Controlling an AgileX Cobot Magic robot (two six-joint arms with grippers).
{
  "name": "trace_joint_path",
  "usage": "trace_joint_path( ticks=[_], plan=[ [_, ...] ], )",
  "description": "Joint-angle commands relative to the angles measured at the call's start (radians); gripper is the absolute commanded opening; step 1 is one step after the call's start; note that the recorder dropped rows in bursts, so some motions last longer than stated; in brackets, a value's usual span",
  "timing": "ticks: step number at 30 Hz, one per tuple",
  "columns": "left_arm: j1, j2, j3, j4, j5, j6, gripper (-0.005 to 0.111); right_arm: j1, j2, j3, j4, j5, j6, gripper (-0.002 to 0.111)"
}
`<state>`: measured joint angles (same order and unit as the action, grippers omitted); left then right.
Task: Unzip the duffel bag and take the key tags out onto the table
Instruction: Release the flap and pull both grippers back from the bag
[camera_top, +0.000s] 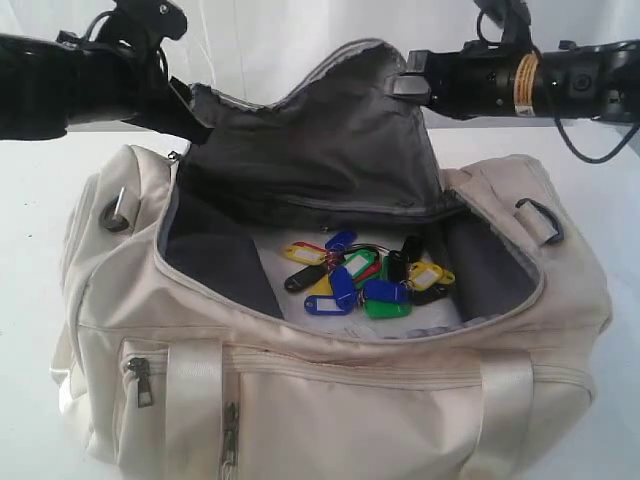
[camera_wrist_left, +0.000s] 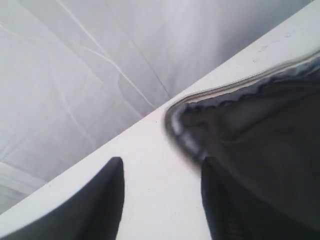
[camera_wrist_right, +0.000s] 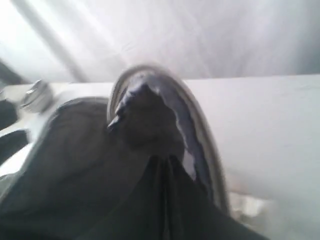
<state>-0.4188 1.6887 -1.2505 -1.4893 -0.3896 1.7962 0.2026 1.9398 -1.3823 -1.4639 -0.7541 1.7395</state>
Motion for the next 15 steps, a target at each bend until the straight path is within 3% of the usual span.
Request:
trace_joint_path(
  ticks=[1,6,8,11,14,15],
  plan=[
    [0.001,-0.120,0.052,-0.078,-0.003,0.002,0.052,-0.005,-0.008,-0.016,0.024,0.144,-0.032,0.009],
    [0.001,-0.266,0.130,-0.188,-0.003,0.014,0.052,-0.005,-0.008,-0.023,-0.091,-0.269,-0.028,0.013],
    [-0.001,-0.331,0.162,-0.223,-0.003,0.018,0.052,-0.005,-0.010,-0.036,-0.237,-0.410,0.027,0.013],
    [-0.001,-0.429,0.211,-0.255,-0.003,0.051,0.052,-0.005,-0.024,-0.023,-0.281,-0.409,0.077,0.015],
    [-0.001,-0.537,0.261,-0.255,0.031,0.061,0.052,-0.005,-0.036,-0.011,-0.281,-0.450,0.076,0.028],
    [-0.001,-0.618,0.297,-0.255,0.080,0.048,0.052,0.000,-0.039,-0.011,-0.281,-0.467,0.076,0.040]
  ],
)
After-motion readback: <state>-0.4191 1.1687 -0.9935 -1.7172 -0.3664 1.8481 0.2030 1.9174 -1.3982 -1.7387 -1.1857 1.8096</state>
